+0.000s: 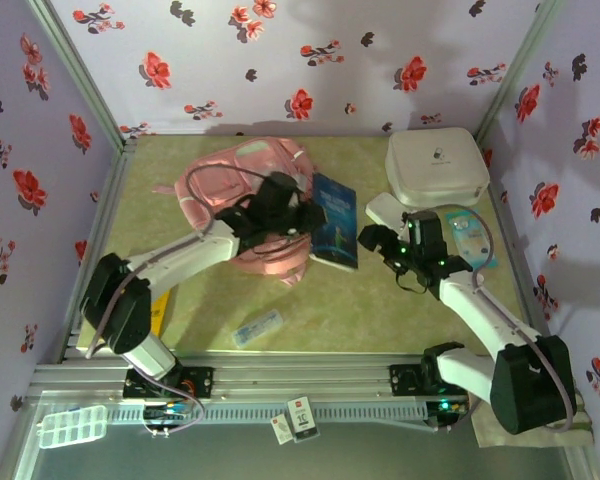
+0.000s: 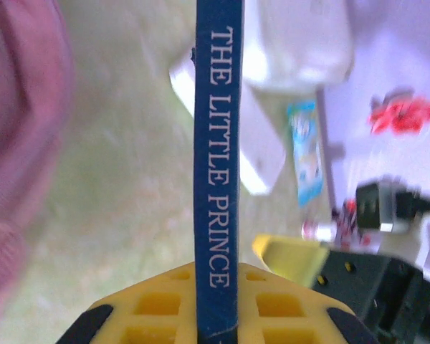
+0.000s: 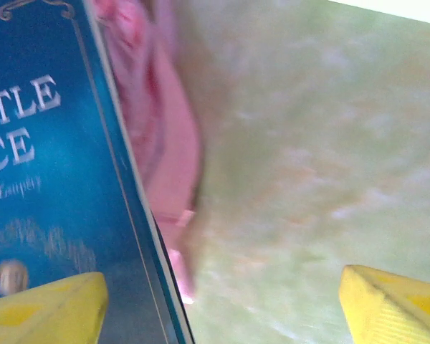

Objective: Pack the student bag
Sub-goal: Pass the book.

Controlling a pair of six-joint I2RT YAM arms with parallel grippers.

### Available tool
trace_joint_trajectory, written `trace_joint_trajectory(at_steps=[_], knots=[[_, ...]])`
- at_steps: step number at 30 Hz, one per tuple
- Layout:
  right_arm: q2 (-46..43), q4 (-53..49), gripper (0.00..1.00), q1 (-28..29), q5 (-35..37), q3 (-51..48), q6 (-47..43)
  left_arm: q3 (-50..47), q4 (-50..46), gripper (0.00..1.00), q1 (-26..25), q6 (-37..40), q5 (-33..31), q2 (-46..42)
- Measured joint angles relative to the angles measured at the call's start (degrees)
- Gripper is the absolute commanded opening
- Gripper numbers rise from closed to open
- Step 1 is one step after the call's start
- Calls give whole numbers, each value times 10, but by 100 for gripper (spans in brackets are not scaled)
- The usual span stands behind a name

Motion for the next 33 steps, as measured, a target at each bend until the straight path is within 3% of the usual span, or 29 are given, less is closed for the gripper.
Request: trace_joint_trajectory(at_steps=[6, 21, 24, 33], knots=[[46, 118, 97, 12, -39, 49, 78, 0, 66, 0, 72, -8, -40, -20], [185, 374, 99, 141, -4, 95, 304, -99, 246, 0, 121, -167, -53, -58], [217, 416, 94, 154, -1, 116, 334, -116, 281, 0, 123, -196, -53, -64], [236, 502, 61, 169, 42, 132, 392, -135, 350, 0, 123, -240, -53, -66]])
